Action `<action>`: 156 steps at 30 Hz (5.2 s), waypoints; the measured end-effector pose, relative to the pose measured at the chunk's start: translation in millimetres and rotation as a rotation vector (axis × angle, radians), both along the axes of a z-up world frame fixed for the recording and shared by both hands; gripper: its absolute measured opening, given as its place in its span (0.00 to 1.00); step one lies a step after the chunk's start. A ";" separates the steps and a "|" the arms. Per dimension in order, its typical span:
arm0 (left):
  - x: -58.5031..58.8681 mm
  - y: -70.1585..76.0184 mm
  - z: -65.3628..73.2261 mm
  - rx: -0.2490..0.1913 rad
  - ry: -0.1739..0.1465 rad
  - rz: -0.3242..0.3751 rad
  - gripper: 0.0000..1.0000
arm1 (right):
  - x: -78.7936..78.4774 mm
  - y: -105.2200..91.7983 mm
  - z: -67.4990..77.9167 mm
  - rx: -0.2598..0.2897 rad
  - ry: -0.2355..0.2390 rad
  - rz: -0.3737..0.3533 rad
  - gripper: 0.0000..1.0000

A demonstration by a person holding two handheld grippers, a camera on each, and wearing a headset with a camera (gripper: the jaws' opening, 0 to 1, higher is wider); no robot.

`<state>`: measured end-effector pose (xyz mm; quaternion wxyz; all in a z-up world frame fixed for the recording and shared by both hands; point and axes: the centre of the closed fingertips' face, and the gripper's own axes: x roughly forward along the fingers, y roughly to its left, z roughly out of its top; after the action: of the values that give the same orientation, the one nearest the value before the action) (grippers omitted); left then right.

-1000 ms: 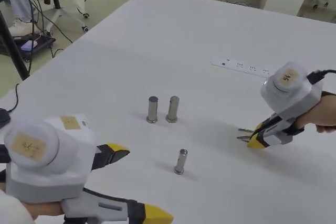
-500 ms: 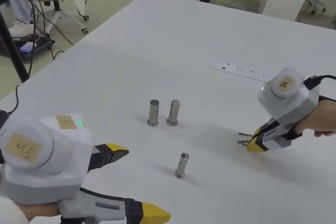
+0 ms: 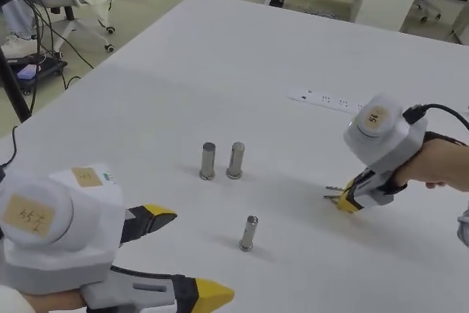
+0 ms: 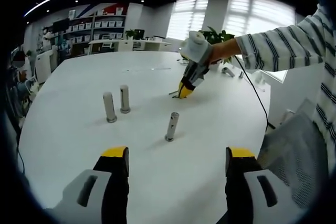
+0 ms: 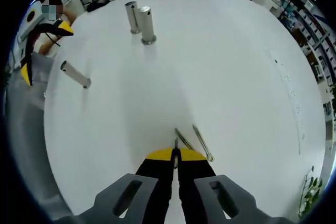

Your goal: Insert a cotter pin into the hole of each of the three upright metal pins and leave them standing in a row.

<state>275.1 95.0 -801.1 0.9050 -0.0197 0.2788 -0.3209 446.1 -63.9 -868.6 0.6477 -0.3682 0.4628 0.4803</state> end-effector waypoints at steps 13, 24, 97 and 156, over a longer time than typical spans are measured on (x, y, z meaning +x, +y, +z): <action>2.9 -6.6 6.7 -0.040 -0.019 -0.012 0.99 | 0.2 -0.4 -0.2 -0.047 -0.054 0.073 0.02; 6.6 -9.1 11.1 -0.024 -0.038 -0.007 0.99 | -4.9 -4.4 -0.7 -0.057 -0.030 0.061 0.02; 33.0 -42.4 45.5 -0.261 0.018 0.057 0.44 | -136.3 41.0 98.2 0.495 -0.271 0.122 0.02; 5.0 -116.7 29.2 -0.381 0.288 -0.105 0.02 | -171.0 43.9 92.5 0.431 -0.425 0.303 0.02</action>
<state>280.1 -21.8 -771.9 0.8180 -0.2210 0.3399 -0.4081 275.1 -19.9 -776.2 0.7140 -0.3791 0.1454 0.5704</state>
